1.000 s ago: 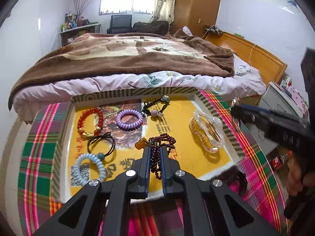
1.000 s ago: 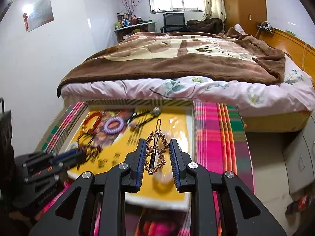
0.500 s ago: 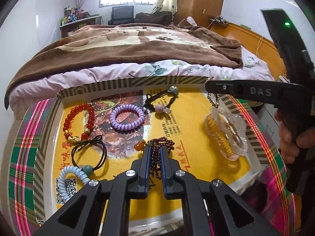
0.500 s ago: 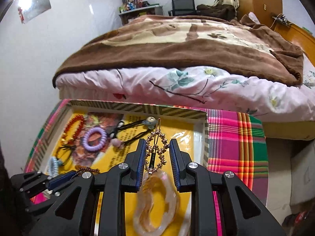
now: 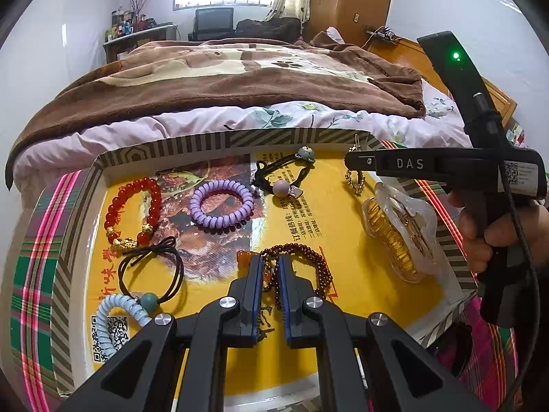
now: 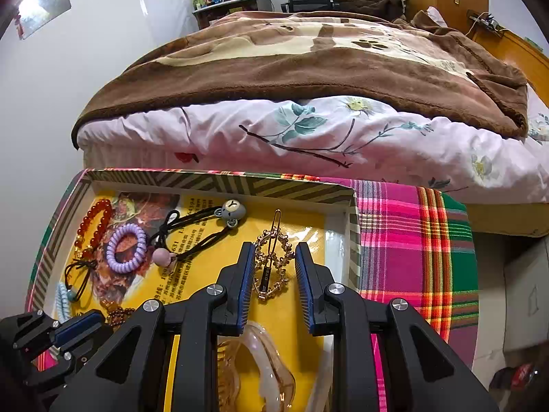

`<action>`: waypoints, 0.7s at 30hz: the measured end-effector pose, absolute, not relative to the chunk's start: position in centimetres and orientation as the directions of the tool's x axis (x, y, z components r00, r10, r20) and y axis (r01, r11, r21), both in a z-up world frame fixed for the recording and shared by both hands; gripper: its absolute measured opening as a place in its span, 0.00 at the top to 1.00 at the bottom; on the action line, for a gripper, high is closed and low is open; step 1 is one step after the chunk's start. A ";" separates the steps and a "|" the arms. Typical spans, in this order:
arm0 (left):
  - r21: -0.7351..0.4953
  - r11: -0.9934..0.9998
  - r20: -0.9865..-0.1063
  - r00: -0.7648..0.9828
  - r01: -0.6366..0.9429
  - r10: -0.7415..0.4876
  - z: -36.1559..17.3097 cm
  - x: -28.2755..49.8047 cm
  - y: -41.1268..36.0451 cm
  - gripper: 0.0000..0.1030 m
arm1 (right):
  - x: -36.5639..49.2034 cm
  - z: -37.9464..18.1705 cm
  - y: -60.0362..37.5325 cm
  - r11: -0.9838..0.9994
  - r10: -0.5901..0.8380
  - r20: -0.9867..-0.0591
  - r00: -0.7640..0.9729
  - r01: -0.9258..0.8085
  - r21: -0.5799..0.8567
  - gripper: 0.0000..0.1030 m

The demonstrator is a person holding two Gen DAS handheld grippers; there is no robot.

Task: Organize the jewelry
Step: 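Lower both items into the box and open both grippers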

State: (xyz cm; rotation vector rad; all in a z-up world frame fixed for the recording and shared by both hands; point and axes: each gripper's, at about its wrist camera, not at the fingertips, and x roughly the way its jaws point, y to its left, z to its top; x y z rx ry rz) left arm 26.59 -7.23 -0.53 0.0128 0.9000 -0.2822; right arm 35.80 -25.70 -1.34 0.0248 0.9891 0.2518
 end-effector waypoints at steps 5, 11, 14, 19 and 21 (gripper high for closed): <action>-0.098 0.965 -0.776 0.589 0.242 -0.226 -0.5 26.6 -7.2 0.90 | 36.2 -1.8 -25.8 0.972 0.218 -0.830 0.513 -0.193 0.136 0.76; -0.096 0.966 -0.777 0.589 0.240 -0.223 -0.4 26.3 -7.3 0.86 | 36.2 -2.0 -25.8 0.974 0.210 -0.832 0.514 -0.182 0.133 0.75; -0.101 0.966 -0.776 0.589 0.240 -0.227 -0.4 26.2 -7.1 0.77 | 36.1 -1.7 -25.9 0.974 0.215 -0.825 0.522 -0.178 0.141 0.75; -0.104 0.966 -0.771 0.594 0.237 -0.229 -0.1 26.0 -6.9 0.65 | 35.7 -1.1 -25.9 0.974 0.220 -0.816 0.535 -0.167 0.153 0.75; -0.108 0.966 -0.769 0.596 0.235 -0.231 0.2 25.7 -6.7 0.61 | 35.5 -0.8 -25.9 0.973 0.225 -0.810 0.542 -0.166 0.159 0.71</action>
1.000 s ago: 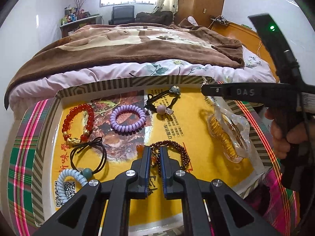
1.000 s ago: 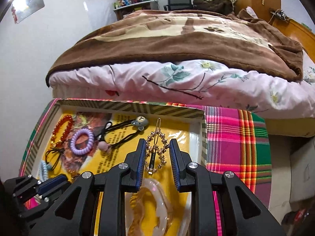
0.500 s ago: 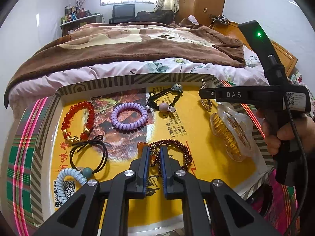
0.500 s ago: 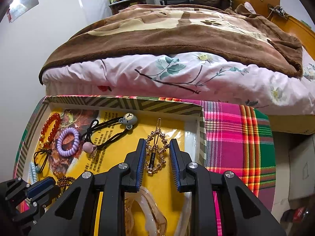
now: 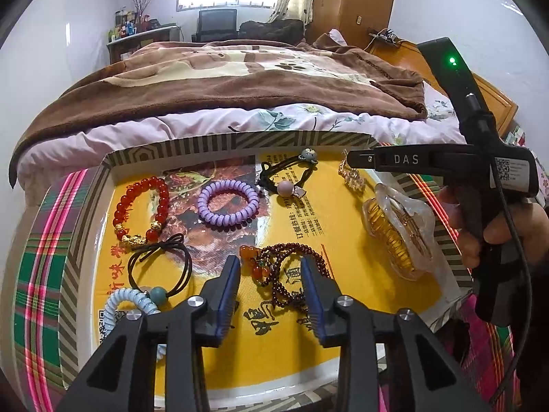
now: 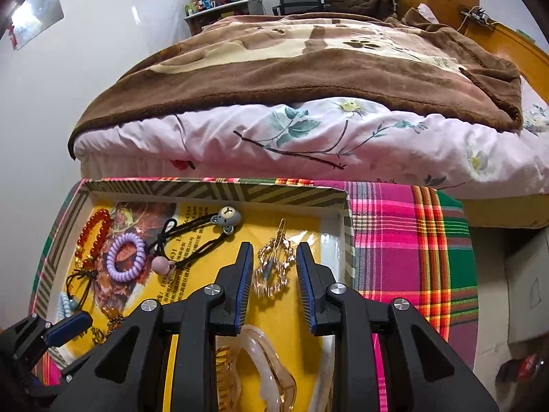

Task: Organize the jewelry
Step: 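Lower both items into the box and open both grippers, then grasp the black wristband on the cloth with the right gripper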

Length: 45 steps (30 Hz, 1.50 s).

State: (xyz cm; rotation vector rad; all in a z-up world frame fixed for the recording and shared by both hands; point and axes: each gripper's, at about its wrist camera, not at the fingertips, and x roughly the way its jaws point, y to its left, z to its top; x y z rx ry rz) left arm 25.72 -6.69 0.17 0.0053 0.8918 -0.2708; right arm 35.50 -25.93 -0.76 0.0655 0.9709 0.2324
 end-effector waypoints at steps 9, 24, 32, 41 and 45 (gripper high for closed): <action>-0.108 0.965 -0.745 0.623 0.239 -0.237 2.1 23.7 -6.2 0.48 | 32.9 1.9 -25.9 0.968 0.247 -0.774 0.583 -0.180 0.173 0.66; -0.118 0.973 -0.703 0.676 0.199 -0.223 4.6 17.0 -3.0 0.33 | 22.8 3.9 -26.8 0.944 0.331 -0.695 0.638 -0.222 0.246 0.57; -0.134 0.984 -0.693 0.699 0.114 -0.175 4.0 13.5 1.4 0.31 | 17.1 0.8 -29.3 0.973 0.231 -0.741 0.631 -0.127 0.195 0.57; -0.152 0.988 -0.716 0.693 -0.029 -0.090 2.1 11.3 7.2 0.31 | 15.1 -2.8 -28.5 0.987 0.160 -0.809 0.565 -0.120 0.112 0.57; -0.167 0.984 -0.723 0.686 -0.060 -0.081 1.4 10.8 8.7 0.30 | 15.0 -3.2 -27.7 0.991 0.120 -0.813 0.570 -0.121 0.062 0.57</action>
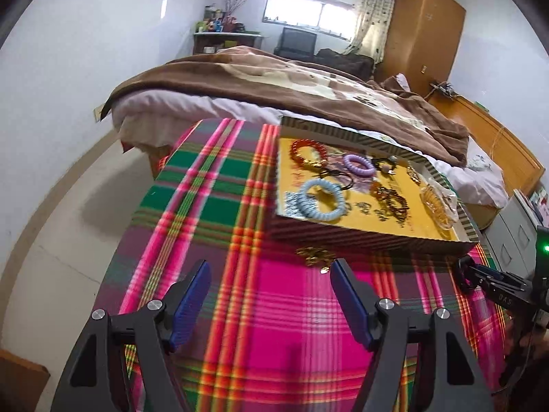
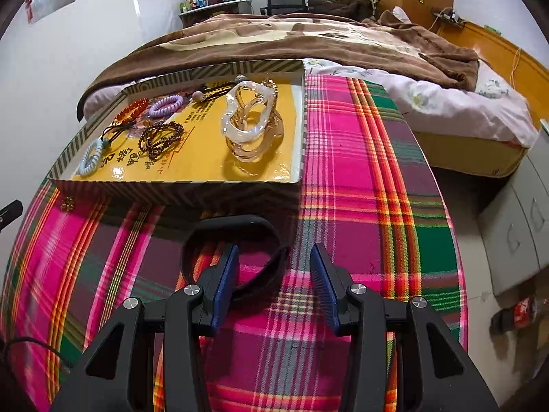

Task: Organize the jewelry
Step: 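Grasp the black wristband on the cloth with the right gripper, then lift the black wristband with the right gripper while the left gripper grasps the gold brooch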

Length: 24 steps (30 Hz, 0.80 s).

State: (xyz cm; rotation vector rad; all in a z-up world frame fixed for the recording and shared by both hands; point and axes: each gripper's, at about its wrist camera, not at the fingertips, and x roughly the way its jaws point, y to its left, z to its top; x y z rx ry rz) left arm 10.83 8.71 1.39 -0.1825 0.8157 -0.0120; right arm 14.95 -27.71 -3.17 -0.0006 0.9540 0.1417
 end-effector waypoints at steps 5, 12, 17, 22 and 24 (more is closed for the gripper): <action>-0.173 0.982 -0.739 0.669 -0.074 -0.080 0.3 10.9 9.5 0.29 | 14.9 -3.2 -27.0 0.994 0.069 -0.814 0.577 -0.111 0.005 0.57; -0.176 0.983 -0.754 0.650 -0.062 -0.094 -0.7 11.6 9.1 0.29 | 14.6 -3.1 -26.6 0.994 0.051 -0.805 0.591 -0.107 -0.016 0.80; -0.171 0.983 -0.766 0.637 -0.064 -0.092 -1.2 12.2 9.2 0.29 | 14.4 -3.1 -26.9 0.995 0.075 -0.798 0.598 -0.103 0.016 0.89; -0.162 0.986 -0.782 0.616 -0.045 -0.101 -1.8 13.3 8.8 0.29 | 13.4 -2.8 -27.9 0.993 0.120 -0.783 0.610 -0.090 0.081 0.90; -0.157 0.987 -0.789 0.605 -0.033 -0.105 -2.1 14.0 8.3 0.29 | 13.0 -2.6 -28.2 0.992 0.127 -0.778 0.616 -0.086 0.094 0.90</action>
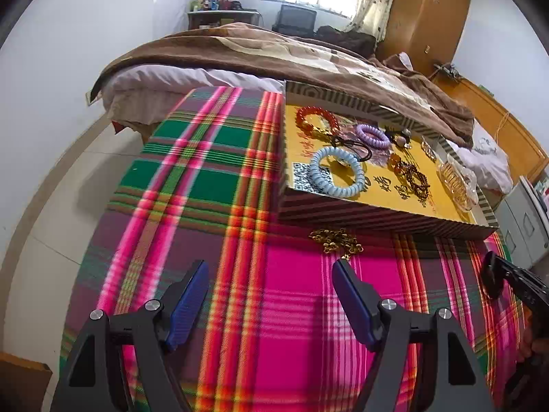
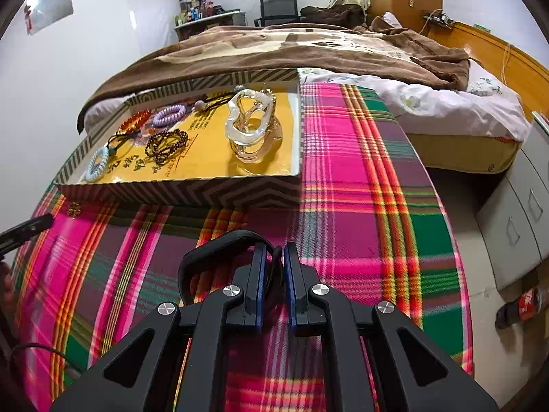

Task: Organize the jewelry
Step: 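Lift the black wristband with the right gripper while the left gripper grasps the gold brooch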

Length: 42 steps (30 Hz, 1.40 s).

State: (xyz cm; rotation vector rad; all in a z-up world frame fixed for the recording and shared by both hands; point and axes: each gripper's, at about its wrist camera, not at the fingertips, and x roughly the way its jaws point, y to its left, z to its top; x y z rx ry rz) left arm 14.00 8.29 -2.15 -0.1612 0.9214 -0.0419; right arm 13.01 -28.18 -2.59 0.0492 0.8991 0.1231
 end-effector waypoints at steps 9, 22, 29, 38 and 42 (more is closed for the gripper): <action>-0.142 0.990 -0.786 0.605 0.019 -0.124 -2.4 15.7 5.3 0.27 | 11.8 -2.2 -28.5 0.987 0.162 -0.758 0.632 -0.090 0.135 0.90; -0.008 1.000 -0.798 0.603 -0.017 0.004 -2.7 16.8 3.3 0.32 | 11.3 -2.5 -28.1 0.980 0.198 -0.745 0.637 -0.118 0.160 0.90; 0.010 1.000 -0.787 0.616 0.013 0.000 -2.4 16.3 2.6 0.73 | 11.0 -2.4 -28.4 0.978 0.207 -0.737 0.643 -0.116 0.173 0.90; -0.041 0.999 -0.764 0.644 0.011 -0.038 -1.7 15.1 3.3 0.91 | 10.8 -2.2 -28.3 0.978 0.208 -0.734 0.647 -0.117 0.173 0.90; -0.060 0.998 -0.758 0.650 0.021 -0.059 -1.3 14.6 3.5 0.91 | 10.7 -2.1 -28.3 0.977 0.210 -0.730 0.650 -0.117 0.177 0.90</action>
